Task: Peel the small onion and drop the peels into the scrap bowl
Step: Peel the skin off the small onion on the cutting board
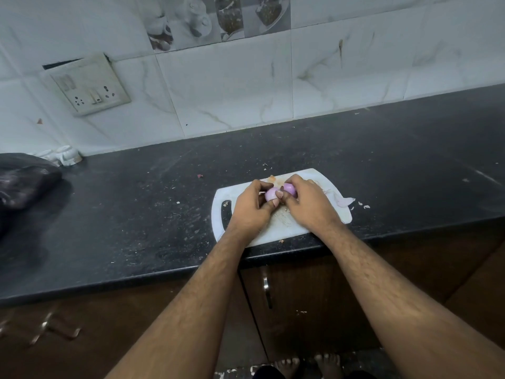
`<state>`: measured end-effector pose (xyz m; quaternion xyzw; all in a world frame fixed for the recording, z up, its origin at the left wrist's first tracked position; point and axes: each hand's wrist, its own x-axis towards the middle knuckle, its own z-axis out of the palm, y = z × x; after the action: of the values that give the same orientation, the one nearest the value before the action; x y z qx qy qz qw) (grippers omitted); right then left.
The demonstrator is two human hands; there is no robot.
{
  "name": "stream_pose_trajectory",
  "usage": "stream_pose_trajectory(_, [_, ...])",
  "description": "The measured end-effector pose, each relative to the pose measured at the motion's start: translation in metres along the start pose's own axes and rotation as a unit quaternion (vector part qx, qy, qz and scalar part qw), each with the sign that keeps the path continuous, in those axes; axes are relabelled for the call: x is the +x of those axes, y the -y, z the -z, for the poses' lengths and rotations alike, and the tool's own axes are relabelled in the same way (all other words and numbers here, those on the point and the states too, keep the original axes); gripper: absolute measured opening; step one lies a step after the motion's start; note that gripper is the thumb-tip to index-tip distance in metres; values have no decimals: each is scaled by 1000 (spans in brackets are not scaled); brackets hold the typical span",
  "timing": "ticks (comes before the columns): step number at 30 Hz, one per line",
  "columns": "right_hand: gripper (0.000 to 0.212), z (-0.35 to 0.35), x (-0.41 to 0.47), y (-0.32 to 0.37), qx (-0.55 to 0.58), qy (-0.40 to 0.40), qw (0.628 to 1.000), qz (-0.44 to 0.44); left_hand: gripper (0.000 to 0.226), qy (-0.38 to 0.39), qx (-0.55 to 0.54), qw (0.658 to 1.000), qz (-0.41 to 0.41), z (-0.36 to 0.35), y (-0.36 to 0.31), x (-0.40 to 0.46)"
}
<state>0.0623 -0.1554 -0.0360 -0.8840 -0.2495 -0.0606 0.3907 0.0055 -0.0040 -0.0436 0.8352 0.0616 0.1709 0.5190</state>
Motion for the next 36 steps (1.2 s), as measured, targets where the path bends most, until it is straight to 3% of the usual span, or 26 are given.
stream_pose_trajectory(6, [6,-1,2,-3,-3,-37,999,-27,22,-26,-25,999,19,2,-3,-2])
stream_pose_trajectory(10, [35,-1,2,-1,-36,-27,999,-2,18,-37,-28,998,33,4,-8,-3])
stream_pose_trajectory(14, [34,3,-3,3,14,-43,998,40,13,-21,-49,998,32,3,-6,-2])
stream_pose_trajectory(23, [27,1,-3,6,-135,-10,989,61,15,7,-69,998,-6,1,-7,-4])
stream_pose_trajectory(31, [20,3,1,-2,-59,-37,996,50,24,16,-50,999,-3,0,-5,-3])
stream_pose_trajectory(36, [18,2,1,-2,-5,-63,998,5,42,8,-40,999,-20,2,-5,-2])
